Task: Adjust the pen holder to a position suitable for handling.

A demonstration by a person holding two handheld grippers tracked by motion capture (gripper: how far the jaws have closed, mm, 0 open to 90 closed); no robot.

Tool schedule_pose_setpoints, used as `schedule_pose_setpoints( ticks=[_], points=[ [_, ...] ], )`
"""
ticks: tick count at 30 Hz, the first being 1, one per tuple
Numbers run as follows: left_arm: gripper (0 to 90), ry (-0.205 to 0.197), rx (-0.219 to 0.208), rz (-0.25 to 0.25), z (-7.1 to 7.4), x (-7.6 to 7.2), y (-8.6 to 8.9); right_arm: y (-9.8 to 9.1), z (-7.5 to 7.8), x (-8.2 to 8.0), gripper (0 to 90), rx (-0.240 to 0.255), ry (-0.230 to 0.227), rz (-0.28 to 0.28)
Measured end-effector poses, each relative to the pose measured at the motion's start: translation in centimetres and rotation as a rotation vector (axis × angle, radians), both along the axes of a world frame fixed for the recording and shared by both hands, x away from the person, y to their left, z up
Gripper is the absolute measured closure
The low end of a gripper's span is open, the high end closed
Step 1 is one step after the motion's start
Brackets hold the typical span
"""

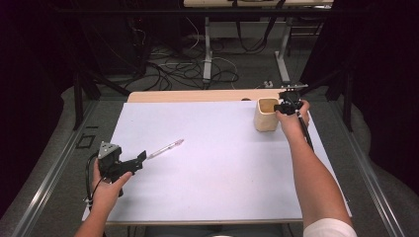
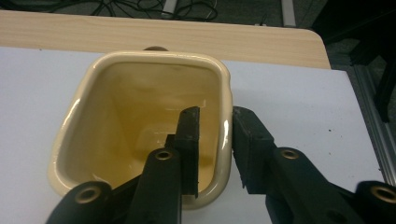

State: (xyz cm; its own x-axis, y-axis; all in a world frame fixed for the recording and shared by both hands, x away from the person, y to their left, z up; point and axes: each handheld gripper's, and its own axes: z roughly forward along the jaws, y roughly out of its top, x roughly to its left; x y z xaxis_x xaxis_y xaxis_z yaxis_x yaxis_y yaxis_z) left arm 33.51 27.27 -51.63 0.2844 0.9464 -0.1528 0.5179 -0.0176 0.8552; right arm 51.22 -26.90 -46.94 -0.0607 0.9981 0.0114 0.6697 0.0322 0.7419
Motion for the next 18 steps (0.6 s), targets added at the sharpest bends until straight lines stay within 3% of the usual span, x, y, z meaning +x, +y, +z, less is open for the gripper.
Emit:
schedule_pose_setpoints(
  ticks=[4, 18],
  points=[
    [2.0, -0.001, -0.002, 0.002, 0.02, -0.02, 0.04, -0.11, -0.11, 0.04, 80.5, -0.019, 0.01, -0.014],
    [2.3, -0.005, -0.005, 0.008, 0.02, -0.01, 0.12, 0.19, -0.05, -0.11, 84.0, -0.023, 0.002, -0.047]
  ],
)
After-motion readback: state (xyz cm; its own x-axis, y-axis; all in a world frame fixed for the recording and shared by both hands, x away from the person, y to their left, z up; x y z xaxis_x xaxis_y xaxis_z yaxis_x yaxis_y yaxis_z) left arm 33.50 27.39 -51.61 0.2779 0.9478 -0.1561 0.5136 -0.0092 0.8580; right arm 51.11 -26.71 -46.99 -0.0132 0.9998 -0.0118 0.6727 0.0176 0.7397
